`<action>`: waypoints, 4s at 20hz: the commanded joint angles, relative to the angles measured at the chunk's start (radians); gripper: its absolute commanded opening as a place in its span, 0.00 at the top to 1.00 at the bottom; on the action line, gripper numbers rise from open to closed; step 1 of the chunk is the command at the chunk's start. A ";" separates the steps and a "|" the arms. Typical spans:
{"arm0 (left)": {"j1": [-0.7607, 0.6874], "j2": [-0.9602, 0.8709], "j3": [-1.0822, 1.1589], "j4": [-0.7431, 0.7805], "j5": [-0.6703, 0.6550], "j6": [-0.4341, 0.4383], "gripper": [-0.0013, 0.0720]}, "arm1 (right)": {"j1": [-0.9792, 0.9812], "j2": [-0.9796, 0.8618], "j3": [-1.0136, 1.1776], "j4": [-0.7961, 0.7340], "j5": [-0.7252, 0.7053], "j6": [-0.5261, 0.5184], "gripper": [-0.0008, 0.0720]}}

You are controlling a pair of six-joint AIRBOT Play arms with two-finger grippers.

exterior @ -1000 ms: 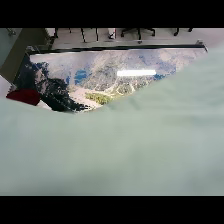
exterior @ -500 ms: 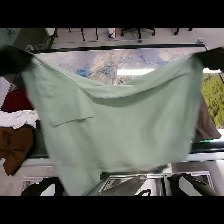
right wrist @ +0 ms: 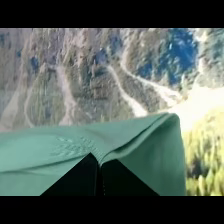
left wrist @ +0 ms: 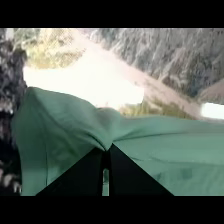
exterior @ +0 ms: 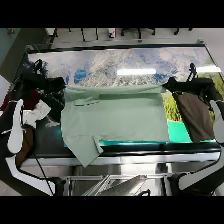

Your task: Fold the shirts.

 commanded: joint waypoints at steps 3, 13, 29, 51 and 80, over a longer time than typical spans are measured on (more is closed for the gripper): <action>-0.031 -0.203 0.346 -0.021 0.047 -0.047 0.96 | -0.004 -0.162 0.293 0.000 -0.049 0.111 0.97; -0.038 -0.233 0.291 -0.012 0.206 -0.062 0.96 | 0.005 -0.162 0.296 -0.355 -0.259 0.190 0.97; -0.077 -0.234 0.265 0.301 0.300 -0.125 0.96 | 0.071 -0.185 0.266 -0.511 -0.251 0.228 0.97; 0.024 0.761 -1.073 0.089 0.243 -0.161 0.11 | -0.328 0.558 -0.568 -0.454 -0.406 0.079 0.38; -0.005 0.979 -1.077 0.207 0.452 -0.195 0.97 | -0.137 0.457 -0.644 -0.583 -0.489 0.219 0.96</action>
